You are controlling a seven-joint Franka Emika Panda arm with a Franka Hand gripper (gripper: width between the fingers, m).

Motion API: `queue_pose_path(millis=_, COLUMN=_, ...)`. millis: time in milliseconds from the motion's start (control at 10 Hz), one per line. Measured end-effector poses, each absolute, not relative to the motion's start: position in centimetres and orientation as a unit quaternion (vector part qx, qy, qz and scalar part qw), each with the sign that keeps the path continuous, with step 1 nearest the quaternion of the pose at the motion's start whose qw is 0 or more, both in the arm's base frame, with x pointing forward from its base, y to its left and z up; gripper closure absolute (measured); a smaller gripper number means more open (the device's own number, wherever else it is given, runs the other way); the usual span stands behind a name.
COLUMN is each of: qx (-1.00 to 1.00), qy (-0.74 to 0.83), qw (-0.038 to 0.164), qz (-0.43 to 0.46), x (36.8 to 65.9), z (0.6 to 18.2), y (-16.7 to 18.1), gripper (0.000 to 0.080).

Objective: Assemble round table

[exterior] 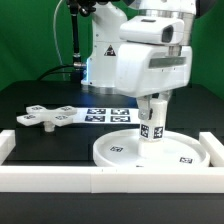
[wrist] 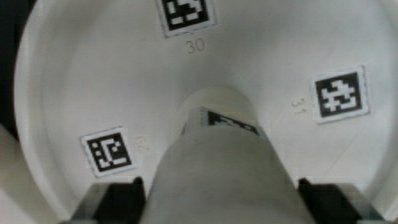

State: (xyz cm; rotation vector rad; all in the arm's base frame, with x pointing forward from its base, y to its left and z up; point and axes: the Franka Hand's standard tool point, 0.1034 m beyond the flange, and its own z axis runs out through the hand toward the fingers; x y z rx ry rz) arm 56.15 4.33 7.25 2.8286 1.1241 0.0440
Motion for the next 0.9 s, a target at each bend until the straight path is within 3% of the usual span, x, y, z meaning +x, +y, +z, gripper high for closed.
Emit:
queue_pose_path(millis=700, qx=0.987, qy=0.153, qw=0.034, qz=0.037, x=56.15, z=7.27, y=4.34, gripper=0.0389)
queue_pose_path(millis=900, qx=0.998, qy=0.041, qw=0.015, qz=0.039, x=56.04, z=7.17, y=4.10, gripper=0.0389)
